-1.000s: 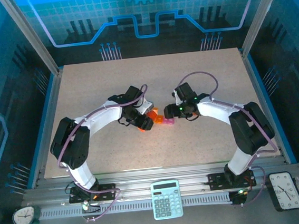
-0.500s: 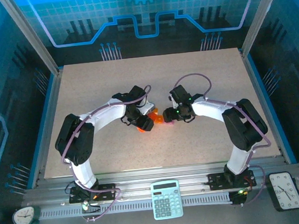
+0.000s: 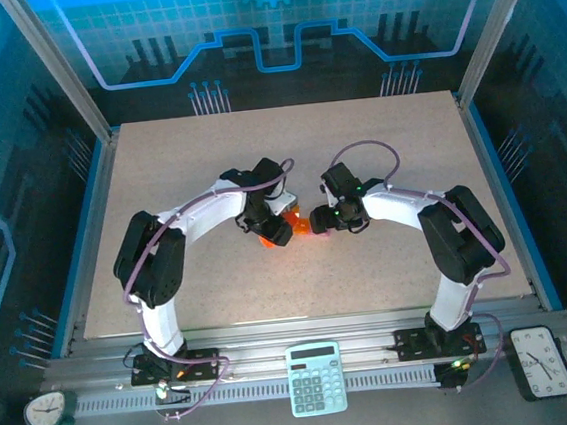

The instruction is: Sort the pills into containers

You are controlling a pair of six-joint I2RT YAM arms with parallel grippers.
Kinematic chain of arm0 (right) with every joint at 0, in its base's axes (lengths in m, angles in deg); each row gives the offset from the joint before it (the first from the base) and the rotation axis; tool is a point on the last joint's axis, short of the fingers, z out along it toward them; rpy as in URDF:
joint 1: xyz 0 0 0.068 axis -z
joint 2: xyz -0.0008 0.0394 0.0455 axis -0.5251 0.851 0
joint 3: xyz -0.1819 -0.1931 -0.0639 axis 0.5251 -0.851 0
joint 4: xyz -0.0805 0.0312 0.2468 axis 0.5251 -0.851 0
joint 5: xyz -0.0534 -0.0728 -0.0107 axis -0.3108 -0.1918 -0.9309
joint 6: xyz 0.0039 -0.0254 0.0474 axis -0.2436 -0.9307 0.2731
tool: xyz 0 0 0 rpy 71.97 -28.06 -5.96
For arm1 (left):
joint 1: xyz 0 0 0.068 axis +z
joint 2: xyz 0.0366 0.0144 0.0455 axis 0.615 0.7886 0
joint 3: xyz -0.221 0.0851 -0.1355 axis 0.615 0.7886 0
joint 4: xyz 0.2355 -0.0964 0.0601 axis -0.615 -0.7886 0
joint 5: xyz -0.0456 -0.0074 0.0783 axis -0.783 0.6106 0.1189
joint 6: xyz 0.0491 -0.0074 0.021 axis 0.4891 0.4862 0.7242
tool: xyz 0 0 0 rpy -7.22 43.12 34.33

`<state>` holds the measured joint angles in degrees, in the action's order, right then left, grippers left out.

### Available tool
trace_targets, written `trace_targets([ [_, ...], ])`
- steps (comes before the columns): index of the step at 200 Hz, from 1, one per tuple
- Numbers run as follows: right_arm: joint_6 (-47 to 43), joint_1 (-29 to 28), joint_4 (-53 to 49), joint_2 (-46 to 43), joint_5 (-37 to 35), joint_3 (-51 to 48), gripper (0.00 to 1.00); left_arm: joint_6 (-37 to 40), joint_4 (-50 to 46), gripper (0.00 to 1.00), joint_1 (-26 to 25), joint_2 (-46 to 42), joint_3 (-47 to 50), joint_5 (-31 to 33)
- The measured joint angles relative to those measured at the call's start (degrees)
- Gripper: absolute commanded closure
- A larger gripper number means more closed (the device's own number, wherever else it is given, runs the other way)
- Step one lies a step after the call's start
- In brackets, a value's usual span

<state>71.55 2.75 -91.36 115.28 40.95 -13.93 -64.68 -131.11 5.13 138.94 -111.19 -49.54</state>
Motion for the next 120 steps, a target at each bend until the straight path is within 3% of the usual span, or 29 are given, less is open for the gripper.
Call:
trace_targets([
  [120, 0.0, 0.0, 0.0, 0.1, 0.0, 0.0, 0.26, 1.9, -6.4, 0.95, -1.6, 3.8, -5.1, 4.3],
])
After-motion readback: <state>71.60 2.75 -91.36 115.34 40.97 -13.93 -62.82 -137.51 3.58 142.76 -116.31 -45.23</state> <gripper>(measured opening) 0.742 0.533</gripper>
